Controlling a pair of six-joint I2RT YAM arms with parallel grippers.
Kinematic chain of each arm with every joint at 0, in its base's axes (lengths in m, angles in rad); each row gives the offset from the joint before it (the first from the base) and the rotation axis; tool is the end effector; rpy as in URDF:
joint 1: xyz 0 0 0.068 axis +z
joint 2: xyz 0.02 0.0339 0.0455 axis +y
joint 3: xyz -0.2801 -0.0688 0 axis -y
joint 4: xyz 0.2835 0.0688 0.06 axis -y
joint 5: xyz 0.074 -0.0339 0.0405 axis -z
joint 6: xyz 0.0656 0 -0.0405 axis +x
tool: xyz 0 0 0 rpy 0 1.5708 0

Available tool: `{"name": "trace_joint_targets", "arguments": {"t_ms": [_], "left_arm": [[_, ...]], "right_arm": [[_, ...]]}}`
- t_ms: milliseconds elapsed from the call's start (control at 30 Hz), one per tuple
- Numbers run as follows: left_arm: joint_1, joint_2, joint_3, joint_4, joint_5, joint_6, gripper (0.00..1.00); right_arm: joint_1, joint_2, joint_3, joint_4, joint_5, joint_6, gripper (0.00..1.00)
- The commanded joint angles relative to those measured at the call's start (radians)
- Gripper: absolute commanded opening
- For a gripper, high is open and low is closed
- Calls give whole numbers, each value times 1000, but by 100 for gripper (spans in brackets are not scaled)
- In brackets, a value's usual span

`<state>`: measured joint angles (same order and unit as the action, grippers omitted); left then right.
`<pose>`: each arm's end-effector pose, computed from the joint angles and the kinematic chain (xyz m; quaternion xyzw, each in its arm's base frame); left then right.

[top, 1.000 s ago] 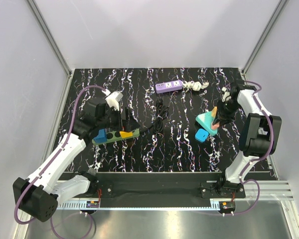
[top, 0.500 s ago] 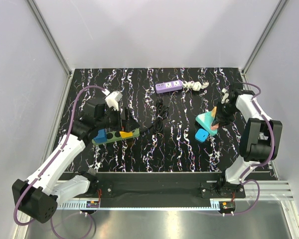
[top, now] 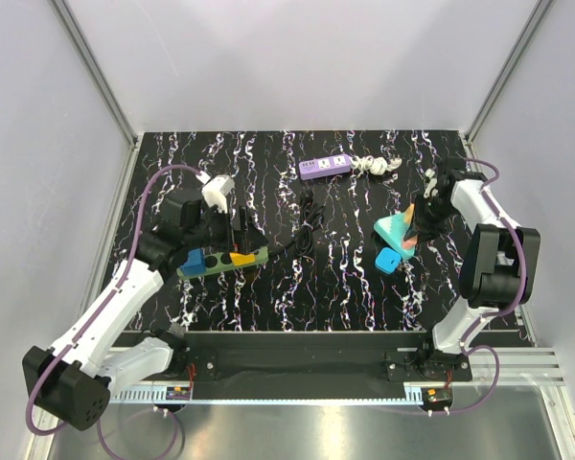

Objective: Insert the plug

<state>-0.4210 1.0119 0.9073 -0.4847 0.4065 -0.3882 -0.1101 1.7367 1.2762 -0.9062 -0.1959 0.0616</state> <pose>0.2370 -0.1345 0.3064 0.1093 0.8621 -0.3454 0.3542 0.3741 -0.0285 0.1820 0.0750 0.9872 0.0948 0.1037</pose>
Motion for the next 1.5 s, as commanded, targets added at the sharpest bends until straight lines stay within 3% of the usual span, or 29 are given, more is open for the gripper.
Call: {"name": "trace_joint_targets", "arguments": {"t_ms": [0,33,67,233,267,400,567,700,933,1300,1467], "left_arm": [[4,-27,2,17,-21,22,99],[4,-27,2,17,-24,22,99],[4,-30,2,15,-29,20,99],[8,-53,2,20,-57,11,99],[8,-56,-1,26,-58,-4,99],[8,-62,-4,34,-55,-18,99],[8,-76,-5,35,-67,0,99],[8,-76,-2,29,-55,3,99],[8,-75,-2,31,-29,0,99],[8,-70,-4,32,2,-5,99],[8,-73,-4,34,5,-5,99]], "right_arm": [[23,61,-46,61,98,17,12],[23,51,-31,47,102,18,17],[23,38,7,38,105,23,30],[23,-52,123,-8,96,40,58],[23,-77,130,-10,93,44,69],[23,-140,140,-39,105,49,78],[27,-242,74,-40,147,165,80],[104,-379,-47,30,242,288,81],[273,-543,-379,194,380,688,80],[388,-382,-374,244,477,859,82],[417,-300,-337,245,530,868,79]]}}
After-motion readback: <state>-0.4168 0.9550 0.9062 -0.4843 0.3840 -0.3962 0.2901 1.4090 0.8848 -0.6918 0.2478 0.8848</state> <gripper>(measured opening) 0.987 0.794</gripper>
